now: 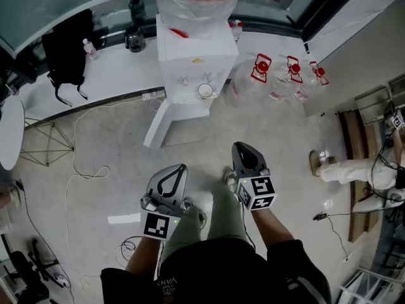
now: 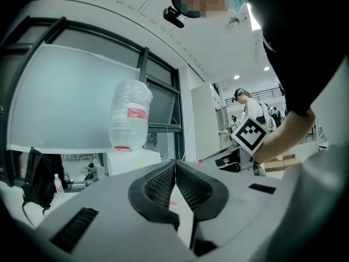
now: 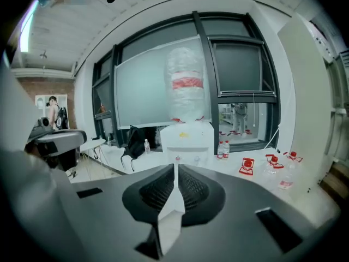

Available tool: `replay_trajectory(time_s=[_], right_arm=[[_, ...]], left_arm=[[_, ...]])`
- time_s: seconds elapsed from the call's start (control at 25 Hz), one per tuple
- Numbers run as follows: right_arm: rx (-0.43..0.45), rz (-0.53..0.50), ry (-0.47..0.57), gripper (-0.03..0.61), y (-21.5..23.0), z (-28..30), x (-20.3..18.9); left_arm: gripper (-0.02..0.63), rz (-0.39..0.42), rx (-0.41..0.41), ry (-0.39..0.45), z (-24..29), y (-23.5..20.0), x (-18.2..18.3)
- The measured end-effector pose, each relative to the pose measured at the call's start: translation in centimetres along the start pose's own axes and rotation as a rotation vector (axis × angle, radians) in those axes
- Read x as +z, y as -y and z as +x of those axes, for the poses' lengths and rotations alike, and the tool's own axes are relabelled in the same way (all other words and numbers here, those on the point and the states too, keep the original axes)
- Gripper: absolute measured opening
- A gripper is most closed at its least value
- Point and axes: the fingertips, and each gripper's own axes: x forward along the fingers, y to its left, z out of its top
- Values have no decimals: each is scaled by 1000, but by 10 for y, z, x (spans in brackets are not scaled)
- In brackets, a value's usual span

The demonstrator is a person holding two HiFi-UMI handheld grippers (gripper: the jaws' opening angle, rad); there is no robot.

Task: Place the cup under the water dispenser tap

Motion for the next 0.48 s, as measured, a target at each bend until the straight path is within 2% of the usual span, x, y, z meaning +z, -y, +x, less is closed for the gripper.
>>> replay_trajectory(time_s=[0.08, 0.2, 0.28, 0.48], right_arm=[[5, 18, 7, 54, -6, -19, 7], [12, 21, 31, 54, -11, -41, 23], [34, 14, 42, 54, -17, -56, 33], [121, 12, 69, 51, -39, -103, 54]], left_arm=[[20, 8, 2, 10, -6, 3, 15], [20, -52, 39, 36, -12, 5, 34], [20, -19, 40, 33, -14, 8, 46], [20, 2, 71, 44, -28, 27, 80]])
